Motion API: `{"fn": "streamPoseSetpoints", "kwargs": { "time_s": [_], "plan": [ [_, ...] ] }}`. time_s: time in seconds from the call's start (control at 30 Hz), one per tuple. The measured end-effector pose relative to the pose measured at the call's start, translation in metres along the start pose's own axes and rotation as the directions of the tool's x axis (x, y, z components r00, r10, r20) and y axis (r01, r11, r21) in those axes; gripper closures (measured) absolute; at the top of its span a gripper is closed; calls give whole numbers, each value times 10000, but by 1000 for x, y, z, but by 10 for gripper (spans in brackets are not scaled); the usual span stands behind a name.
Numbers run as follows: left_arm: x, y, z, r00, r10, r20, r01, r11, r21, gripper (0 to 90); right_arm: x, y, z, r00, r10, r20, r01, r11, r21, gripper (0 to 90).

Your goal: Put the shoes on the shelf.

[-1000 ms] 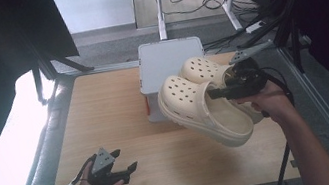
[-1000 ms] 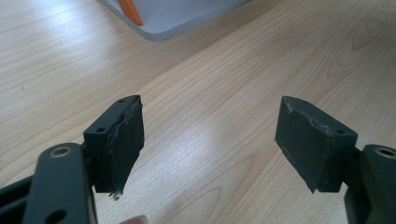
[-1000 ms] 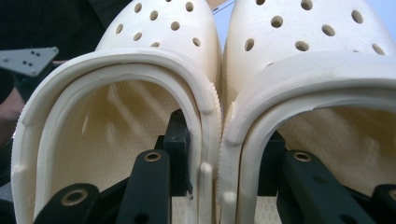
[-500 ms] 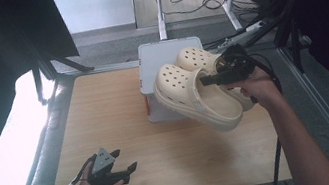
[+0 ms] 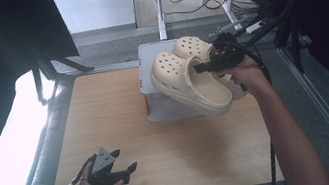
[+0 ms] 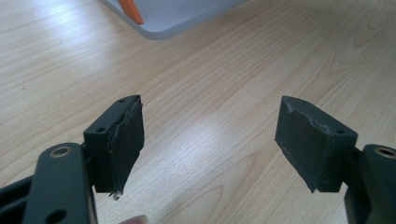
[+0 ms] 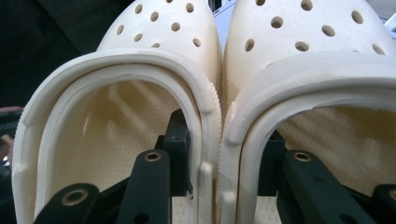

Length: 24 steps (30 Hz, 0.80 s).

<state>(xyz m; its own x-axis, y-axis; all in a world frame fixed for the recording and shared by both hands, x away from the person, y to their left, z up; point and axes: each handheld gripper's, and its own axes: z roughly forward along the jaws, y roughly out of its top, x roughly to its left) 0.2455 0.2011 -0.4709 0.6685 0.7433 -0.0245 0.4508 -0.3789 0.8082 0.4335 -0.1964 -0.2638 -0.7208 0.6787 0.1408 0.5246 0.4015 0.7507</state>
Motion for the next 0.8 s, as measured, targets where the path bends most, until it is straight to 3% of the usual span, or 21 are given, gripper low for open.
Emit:
{"fn": "streamPoseSetpoints", "kwargs": {
  "time_s": [0.5,0.8],
  "plan": [
    [0,0,1,10000,44,-21,-44,10000,34,244,-16,27,29,9993,308,217,-313,9993,211,661],
    [0,0,-1,10000,49,-26,-49,10000,-18,244,-19,45,49,9950,637,771,-657,9976,237,661]
  ]
}}
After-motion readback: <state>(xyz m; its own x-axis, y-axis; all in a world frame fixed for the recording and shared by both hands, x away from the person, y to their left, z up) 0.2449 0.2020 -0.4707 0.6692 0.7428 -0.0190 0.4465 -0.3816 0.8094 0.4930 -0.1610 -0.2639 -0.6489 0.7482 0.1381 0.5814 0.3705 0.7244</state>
